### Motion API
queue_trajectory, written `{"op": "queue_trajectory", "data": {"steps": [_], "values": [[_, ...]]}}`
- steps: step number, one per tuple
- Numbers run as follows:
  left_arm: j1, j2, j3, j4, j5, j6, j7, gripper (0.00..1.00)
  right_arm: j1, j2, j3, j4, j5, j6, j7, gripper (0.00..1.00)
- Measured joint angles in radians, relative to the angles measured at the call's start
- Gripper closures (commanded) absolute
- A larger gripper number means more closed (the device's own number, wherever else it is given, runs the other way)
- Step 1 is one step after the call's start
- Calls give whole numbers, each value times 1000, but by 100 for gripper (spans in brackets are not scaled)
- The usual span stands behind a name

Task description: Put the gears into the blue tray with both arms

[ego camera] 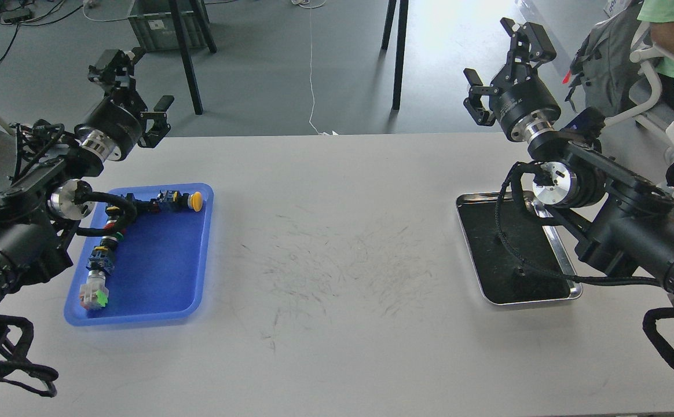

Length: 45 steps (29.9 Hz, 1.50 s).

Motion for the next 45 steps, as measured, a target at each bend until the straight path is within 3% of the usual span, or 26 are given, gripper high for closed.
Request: {"op": "queue_trajectory", "data": {"steps": [45], "values": [[-1, -7, 0, 0, 2, 0, -3, 1, 6, -7, -9, 3, 0, 0, 6, 1]]}}
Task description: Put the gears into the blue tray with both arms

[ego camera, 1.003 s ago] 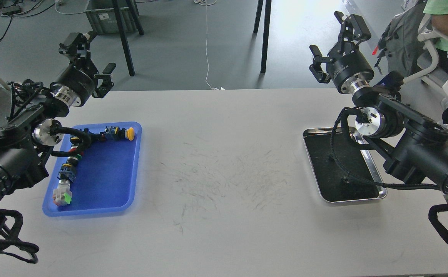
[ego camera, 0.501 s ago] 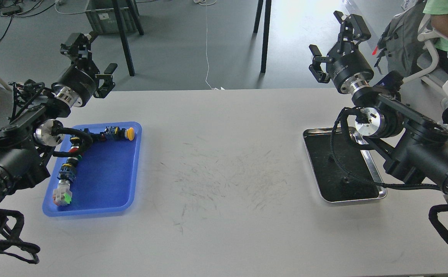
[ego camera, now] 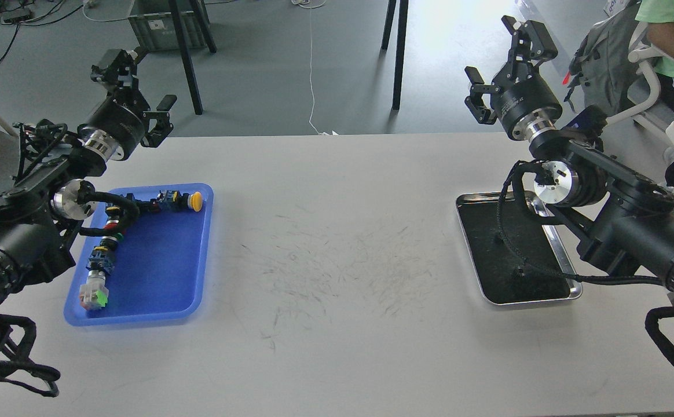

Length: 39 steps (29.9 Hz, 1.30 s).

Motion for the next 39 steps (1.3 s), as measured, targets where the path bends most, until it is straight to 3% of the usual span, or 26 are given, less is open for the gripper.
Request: {"op": "queue_trajectory", "data": {"steps": [10, 16, 23, 39], "values": [[0, -1, 0, 1, 1, 0, 1, 1, -1, -26, -7, 14, 0, 0, -6, 1], [-3, -2, 0, 1, 0, 0, 1, 1, 16, -125, -63, 50, -3, 0, -15, 1], [-1, -19, -1, 1, -1, 0, 1, 1, 118, -271, -283, 117, -28, 12, -18, 2], [-6, -18, -1, 2, -2, 0, 1, 1, 146, -375, -342, 184, -206, 32, 21, 4]]}}
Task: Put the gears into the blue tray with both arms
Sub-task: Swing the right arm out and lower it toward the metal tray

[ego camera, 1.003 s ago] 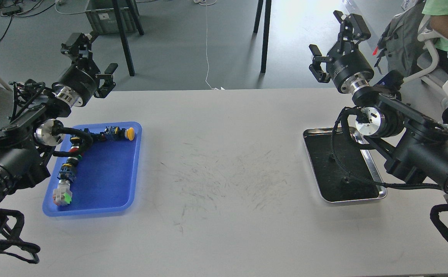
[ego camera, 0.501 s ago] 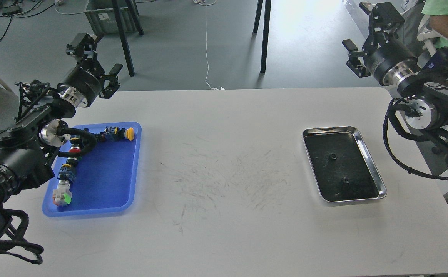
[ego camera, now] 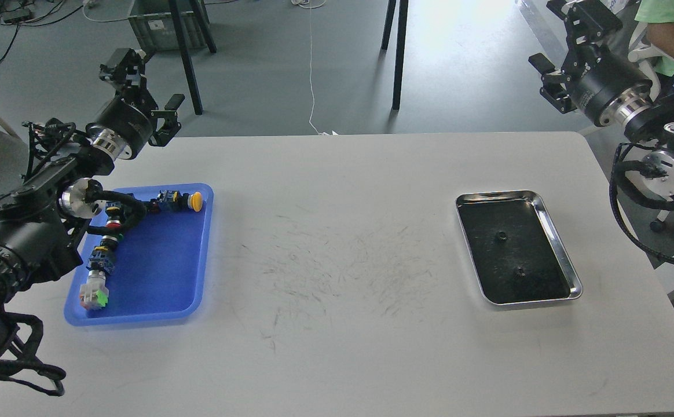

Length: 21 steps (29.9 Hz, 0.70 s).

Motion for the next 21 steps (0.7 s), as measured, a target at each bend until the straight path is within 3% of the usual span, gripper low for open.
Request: {"op": "queue_trajectory", "data": {"steps": [12, 21], "values": [[5, -2, -1, 0, -6, 0, -1, 1, 20, -29, -125, 21, -380, 51, 2, 1], [4, -7, -3, 2, -8, 0, -1, 1, 80, -96, -260, 52, -813, 89, 2, 2]]}}
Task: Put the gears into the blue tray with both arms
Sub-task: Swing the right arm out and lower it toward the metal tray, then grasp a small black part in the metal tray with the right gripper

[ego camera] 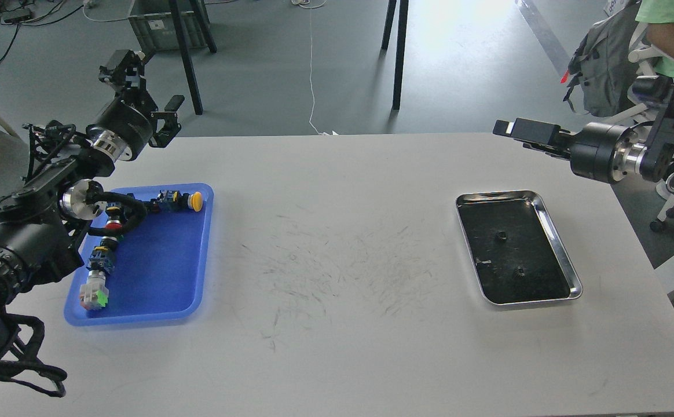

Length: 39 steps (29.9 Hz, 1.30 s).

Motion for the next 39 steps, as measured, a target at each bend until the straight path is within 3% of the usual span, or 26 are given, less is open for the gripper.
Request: {"op": "queue_trajectory", "data": {"steps": [14, 26, 39], "values": [[-2, -5, 1, 0, 1, 0, 0, 1, 64, 32, -289, -54, -461, -15, 0, 2], [0, 3, -2, 0, 0, 0, -1, 1, 80, 236, -408, -173, -524, -46, 0, 2], [3, 7, -2, 3, -2, 0, -1, 1, 75, 294, -486, -233, -527, -90, 0, 7]]}}
